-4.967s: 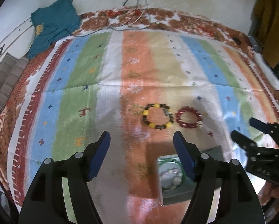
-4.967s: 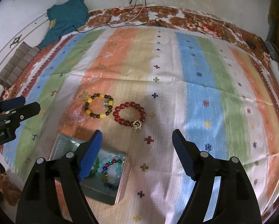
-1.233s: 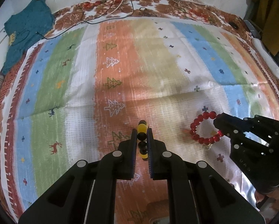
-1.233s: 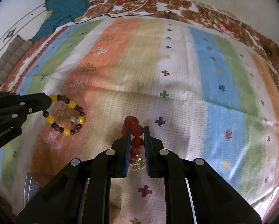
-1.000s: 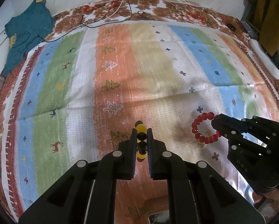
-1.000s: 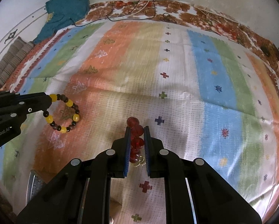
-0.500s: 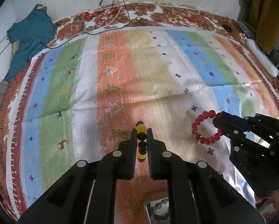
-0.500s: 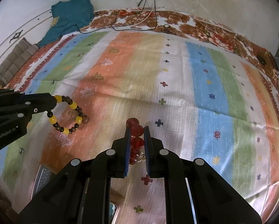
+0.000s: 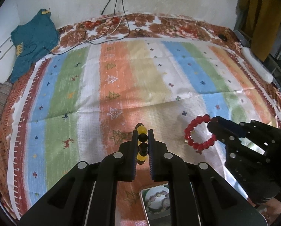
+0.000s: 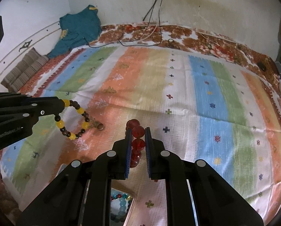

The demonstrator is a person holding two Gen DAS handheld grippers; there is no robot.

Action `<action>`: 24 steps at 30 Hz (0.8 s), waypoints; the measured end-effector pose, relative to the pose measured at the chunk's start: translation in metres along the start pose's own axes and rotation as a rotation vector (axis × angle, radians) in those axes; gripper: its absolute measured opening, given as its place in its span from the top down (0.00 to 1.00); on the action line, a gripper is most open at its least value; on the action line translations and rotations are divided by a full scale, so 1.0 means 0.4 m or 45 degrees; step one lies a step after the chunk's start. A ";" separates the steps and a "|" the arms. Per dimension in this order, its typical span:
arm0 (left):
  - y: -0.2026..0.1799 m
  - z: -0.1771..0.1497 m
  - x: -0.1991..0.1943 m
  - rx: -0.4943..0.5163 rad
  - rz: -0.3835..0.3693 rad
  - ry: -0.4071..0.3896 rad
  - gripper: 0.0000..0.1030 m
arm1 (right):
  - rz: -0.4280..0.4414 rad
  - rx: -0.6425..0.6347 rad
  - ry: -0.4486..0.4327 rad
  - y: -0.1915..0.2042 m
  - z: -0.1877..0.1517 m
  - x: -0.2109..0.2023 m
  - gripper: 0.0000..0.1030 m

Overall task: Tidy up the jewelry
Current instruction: 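Lift and carry both held bracelets back over the silver tin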

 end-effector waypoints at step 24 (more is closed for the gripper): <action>-0.024 -0.070 -0.115 0.008 -0.056 -0.067 0.91 | 0.016 0.010 -0.056 0.024 -0.045 -0.098 0.86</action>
Point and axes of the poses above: each gripper's, at about its wrist camera, not at the fingertips, and x roughly the way its jaws point, y to its left, z to its top, the point moved 3 cm from there along x, roughly the way its jaws point, and after that the axes turned 2 degrees about -y, right-handed, at the moved point
